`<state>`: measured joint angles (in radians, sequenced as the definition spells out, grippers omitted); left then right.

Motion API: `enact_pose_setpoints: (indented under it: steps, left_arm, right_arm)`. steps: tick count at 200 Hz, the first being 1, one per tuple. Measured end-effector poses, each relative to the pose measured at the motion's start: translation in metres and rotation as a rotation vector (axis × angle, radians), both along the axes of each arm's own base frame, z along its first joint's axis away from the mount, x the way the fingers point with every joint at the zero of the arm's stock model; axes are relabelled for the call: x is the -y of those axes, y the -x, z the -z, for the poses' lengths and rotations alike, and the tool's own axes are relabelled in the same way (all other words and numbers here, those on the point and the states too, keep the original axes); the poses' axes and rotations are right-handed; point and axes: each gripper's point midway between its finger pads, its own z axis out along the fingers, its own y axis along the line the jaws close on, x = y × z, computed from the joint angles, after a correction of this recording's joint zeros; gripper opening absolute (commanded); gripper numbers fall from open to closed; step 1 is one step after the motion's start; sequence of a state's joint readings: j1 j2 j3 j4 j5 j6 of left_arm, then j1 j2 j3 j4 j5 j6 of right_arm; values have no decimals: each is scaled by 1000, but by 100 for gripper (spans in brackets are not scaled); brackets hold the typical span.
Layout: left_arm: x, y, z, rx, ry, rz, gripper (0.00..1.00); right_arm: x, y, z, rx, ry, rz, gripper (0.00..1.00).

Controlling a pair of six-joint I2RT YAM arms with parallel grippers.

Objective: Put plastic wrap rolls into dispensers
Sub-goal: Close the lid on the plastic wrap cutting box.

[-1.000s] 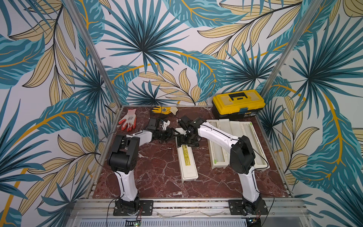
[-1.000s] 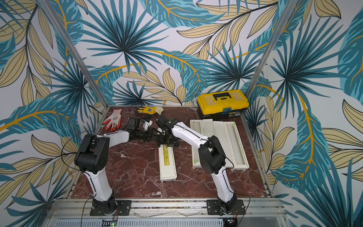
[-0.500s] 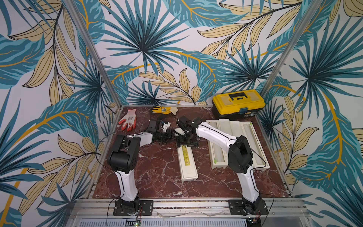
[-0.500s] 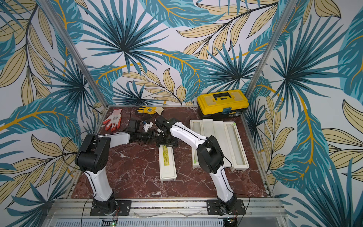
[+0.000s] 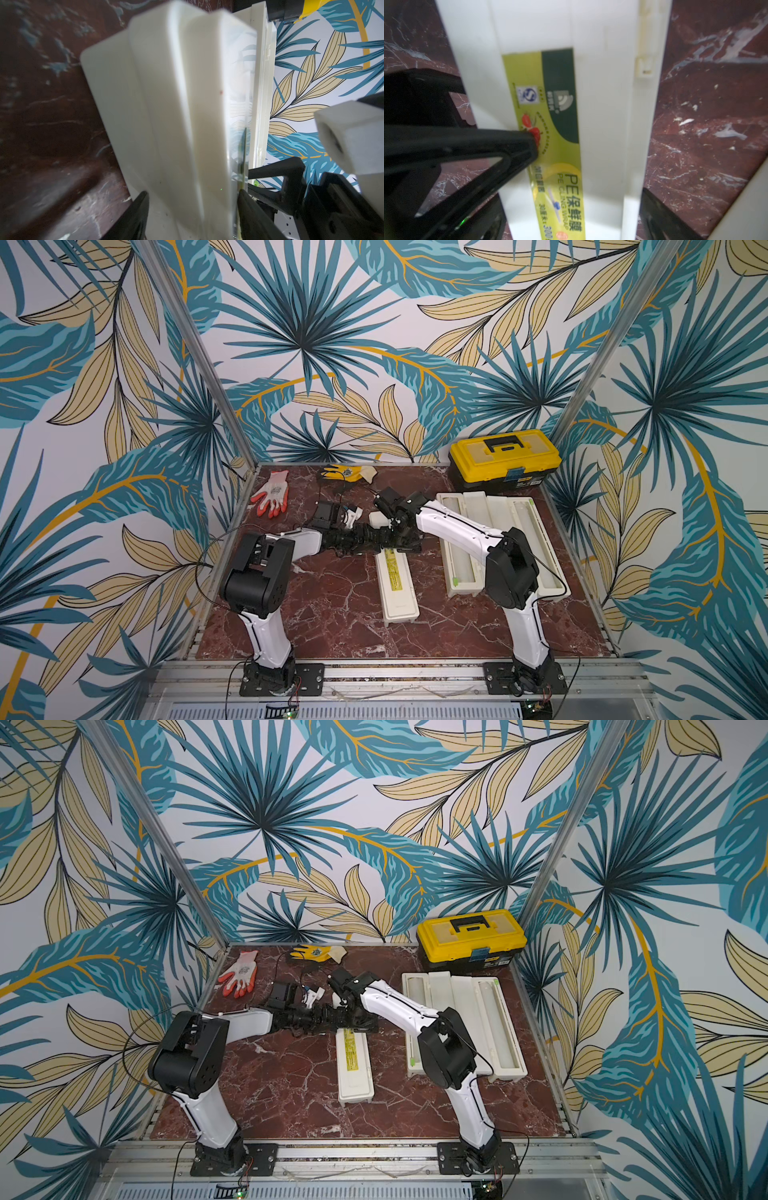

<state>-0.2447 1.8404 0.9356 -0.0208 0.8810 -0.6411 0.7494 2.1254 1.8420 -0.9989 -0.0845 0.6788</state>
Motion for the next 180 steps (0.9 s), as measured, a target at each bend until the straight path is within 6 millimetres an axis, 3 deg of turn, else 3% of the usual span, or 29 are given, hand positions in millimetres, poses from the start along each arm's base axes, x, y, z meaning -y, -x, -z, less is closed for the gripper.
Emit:
enact_pose_setpoints:
  steps: [33, 59, 83, 127, 160, 169, 180]
  left_arm:
    - [6, 4, 3, -6, 3, 18, 62]
    - [10, 7, 3, -10, 10, 34, 61]
    - [14, 10, 2, -13, 14, 45, 60]
    - [20, 1, -6, -27, 21, 53, 60]
    - [28, -19, -12, -15, 11, 48, 60]
    - [29, -24, -13, -6, 5, 41, 60]
    - [29, -29, -13, 2, -2, 33, 62]
  right_arm:
    - [3, 17, 13, -27, 17, 0, 99]
    - [5, 31, 25, -47, 55, -11, 91]
    - [6, 31, 26, -18, 91, -8, 84]
    - [12, 25, 26, -8, 111, -1, 74]
    - [21, 6, 25, -16, 114, 7, 72]
    - [22, 0, 25, -17, 116, 7, 75]
    - [23, -6, 24, -16, 118, 1, 86]
